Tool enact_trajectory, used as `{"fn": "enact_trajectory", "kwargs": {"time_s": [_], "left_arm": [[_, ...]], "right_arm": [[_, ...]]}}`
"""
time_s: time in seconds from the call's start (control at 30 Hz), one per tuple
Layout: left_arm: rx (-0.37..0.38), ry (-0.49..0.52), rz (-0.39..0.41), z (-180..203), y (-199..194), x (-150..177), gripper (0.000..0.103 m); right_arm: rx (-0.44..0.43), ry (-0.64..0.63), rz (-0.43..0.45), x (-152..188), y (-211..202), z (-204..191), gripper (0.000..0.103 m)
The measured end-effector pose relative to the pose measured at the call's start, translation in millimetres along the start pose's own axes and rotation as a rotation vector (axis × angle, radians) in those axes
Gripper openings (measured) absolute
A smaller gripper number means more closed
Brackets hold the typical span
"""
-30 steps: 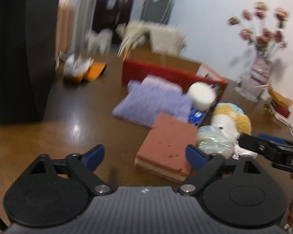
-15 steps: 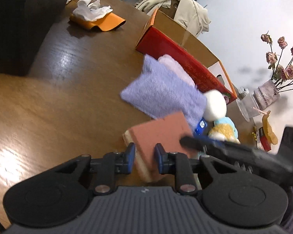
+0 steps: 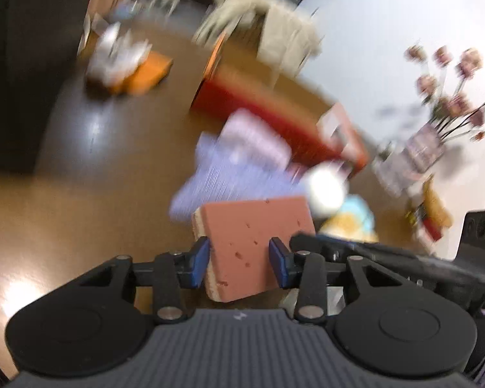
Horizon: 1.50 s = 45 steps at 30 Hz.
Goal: Organize soft objects
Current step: 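Carry the pink sponge block into the cardboard box and open the left tool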
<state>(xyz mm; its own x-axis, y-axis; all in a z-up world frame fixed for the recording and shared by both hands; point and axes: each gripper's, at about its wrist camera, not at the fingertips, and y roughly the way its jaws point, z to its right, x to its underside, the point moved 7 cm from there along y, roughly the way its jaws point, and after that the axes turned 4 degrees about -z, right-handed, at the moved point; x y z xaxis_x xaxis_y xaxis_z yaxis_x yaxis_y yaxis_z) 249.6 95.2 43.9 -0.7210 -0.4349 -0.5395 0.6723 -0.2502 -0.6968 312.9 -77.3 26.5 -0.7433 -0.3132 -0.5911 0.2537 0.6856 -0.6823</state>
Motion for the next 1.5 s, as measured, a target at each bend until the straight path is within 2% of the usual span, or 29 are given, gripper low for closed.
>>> {"fn": "enact_trajectory", "kwargs": {"time_s": [0.13, 0.2, 0.3, 0.43, 0.57, 0.67, 0.73, 0.77, 0.9, 1.0, 1.1, 1.2, 1.3, 1.5], "left_arm": [[0.049, 0.054, 0.133, 33.5, -16.9, -69.0, 0.040], [0.060, 0.054, 0.154, 45.7, 1.0, -112.6, 0.040], [0.046, 0.006, 0.149, 52.6, 48.4, -172.4, 0.040], [-0.013, -0.036, 0.105, 50.2, 131.2, -234.2, 0.039], [-0.079, -0.067, 0.019, 34.7, 215.2, -279.5, 0.040], [-0.142, -0.075, -0.005, 16.1, 249.8, -295.2, 0.040], [-0.165, -0.055, -0.013, 5.8, 262.6, -298.2, 0.041], [-0.176, -0.054, -0.010, 1.2, 264.9, -298.8, 0.042], [-0.167, -0.015, 0.005, -3.6, 261.7, -297.7, 0.045], [-0.172, -0.003, 0.025, 2.9, 251.3, -297.0, 0.045], [-0.163, 0.021, 0.045, 19.6, 228.1, -293.3, 0.045], [-0.156, 0.079, 0.106, 45.1, 193.9, -284.0, 0.064], [-0.153, 0.160, 0.148, 71.0, 156.9, -267.6, 0.069], [-0.115, 0.250, 0.247, 116.4, 69.8, -241.5, 0.083]], "right_arm": [[-0.008, -0.041, 0.130, -58.1, -35.7, -3.6, 0.027], [0.005, -0.025, 0.174, -95.4, -39.0, 8.7, 0.027], [0.030, 0.037, 0.181, -152.9, -23.4, 42.7, 0.026], [0.087, 0.122, 0.150, -213.4, 24.5, 96.1, 0.025], [0.127, 0.226, 0.102, -252.3, 87.3, 154.2, 0.024], [0.101, 0.333, 0.054, -271.6, 134.4, 192.0, 0.024], [0.107, 0.348, 0.030, -274.4, 157.0, 205.2, 0.023], [0.123, 0.342, 0.026, -275.3, 164.9, 209.8, 0.016], [0.127, 0.324, 0.007, -271.4, 183.3, 212.6, 0.016], [0.152, 0.292, 0.027, -273.5, 178.4, 208.2, 0.017], [0.165, 0.268, 0.071, -271.4, 139.8, 190.9, 0.017], [0.171, 0.238, 0.121, -272.9, 94.8, 176.1, 0.017], [0.197, 0.208, 0.179, -268.7, 42.6, 162.2, 0.019], [0.243, 0.192, 0.276, -250.9, -56.5, 135.4, 0.030]]}}
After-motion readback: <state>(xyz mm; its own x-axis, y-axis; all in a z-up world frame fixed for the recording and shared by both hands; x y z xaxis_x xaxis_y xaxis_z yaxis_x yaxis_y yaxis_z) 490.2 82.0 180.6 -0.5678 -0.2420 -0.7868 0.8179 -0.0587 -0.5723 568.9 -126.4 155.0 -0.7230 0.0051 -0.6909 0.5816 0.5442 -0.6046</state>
